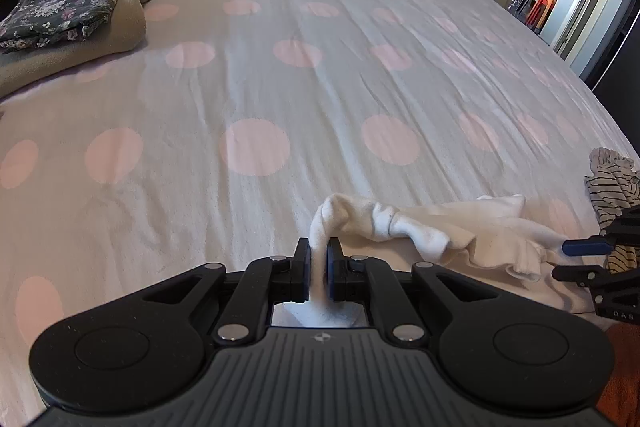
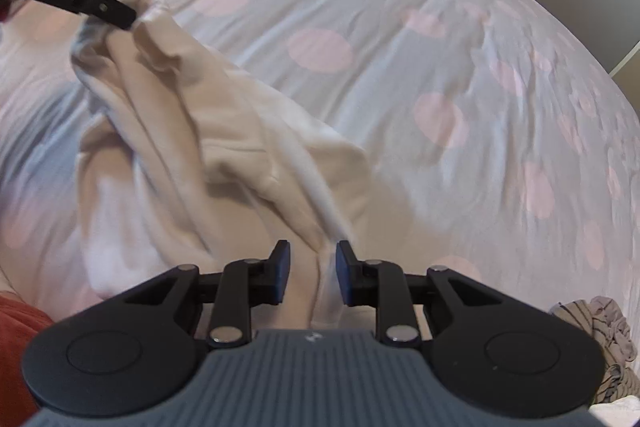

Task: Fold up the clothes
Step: 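Lift the white shirt with both grippers and shake it out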

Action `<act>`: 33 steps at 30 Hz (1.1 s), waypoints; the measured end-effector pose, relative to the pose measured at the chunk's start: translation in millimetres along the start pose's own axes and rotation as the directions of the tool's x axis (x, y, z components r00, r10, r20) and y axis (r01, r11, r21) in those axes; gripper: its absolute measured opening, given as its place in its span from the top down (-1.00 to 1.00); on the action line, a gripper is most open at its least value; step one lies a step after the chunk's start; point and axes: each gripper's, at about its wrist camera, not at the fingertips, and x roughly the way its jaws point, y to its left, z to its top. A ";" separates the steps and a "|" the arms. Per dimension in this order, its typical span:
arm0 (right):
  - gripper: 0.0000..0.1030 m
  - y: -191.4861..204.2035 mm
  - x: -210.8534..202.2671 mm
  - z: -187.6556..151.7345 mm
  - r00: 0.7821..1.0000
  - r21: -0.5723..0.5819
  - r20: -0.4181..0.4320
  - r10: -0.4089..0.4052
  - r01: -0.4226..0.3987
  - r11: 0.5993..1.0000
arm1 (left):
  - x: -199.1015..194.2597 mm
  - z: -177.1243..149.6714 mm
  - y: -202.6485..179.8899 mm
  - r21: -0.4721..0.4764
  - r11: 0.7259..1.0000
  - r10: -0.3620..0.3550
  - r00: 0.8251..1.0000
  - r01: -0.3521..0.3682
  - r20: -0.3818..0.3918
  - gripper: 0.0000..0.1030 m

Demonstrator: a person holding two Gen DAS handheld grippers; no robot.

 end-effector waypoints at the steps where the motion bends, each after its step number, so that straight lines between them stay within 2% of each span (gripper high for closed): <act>1: 0.48 -2.4 2.7 -1.3 1.000 -0.005 -0.008 0.003 -0.003 1.000 | 1.4 0.3 0.4 0.000 1.000 -0.001 1.000 0.001 -0.002 0.91; 8: 0.49 -19.1 15.9 -13.4 0.998 -0.011 -0.056 -0.010 0.010 1.000 | 10.6 0.7 7.3 -0.012 1.000 -0.004 1.000 0.004 -0.020 0.91; 9: 0.67 -22.4 16.2 -15.8 0.998 0.004 -0.058 -0.007 0.007 1.000 | 11.3 0.4 8.6 -0.013 1.000 -0.004 1.000 0.003 -0.022 0.91; 11: 0.76 -29.0 14.2 -19.1 0.999 0.034 -0.052 -0.002 0.004 0.999 | 11.8 0.2 10.7 -0.017 1.000 -0.009 1.000 0.009 -0.023 0.91; 16: 0.81 -44.0 -12.3 -15.8 0.999 0.124 0.034 -0.019 0.014 0.992 | 3.5 -0.4 11.4 -0.005 1.000 -0.019 1.000 0.019 -0.001 0.91; 20: 0.82 -60.1 -52.0 -1.8 0.982 0.192 0.141 -0.127 0.099 0.976 | -16.7 3.2 9.4 -0.001 1.000 -0.022 0.998 0.022 0.055 0.92; 23: 0.82 -70.2 -85.7 13.9 0.951 0.223 0.217 -0.222 0.173 0.959 | -41.5 11.2 5.4 0.008 1.000 -0.026 0.991 0.025 0.129 0.92; 27: 0.82 -79.0 -139.6 42.0 0.892 0.259 0.329 -0.311 0.231 0.938 | -88.6 33.0 -2.1 0.051 0.999 -0.014 0.966 0.001 0.259 0.92; 30: 0.83 -74.9 -189.1 62.3 0.822 0.266 0.432 -0.371 0.278 0.923 | -132.7 57.4 -6.1 0.073 0.997 0.010 0.929 -0.039 0.369 0.92; 33: 0.83 -70.1 -231.6 77.0 0.752 0.287 0.512 -0.415 0.305 0.908 | -182.7 83.1 -8.3 0.082 0.994 0.029 0.876 -0.078 0.481 0.92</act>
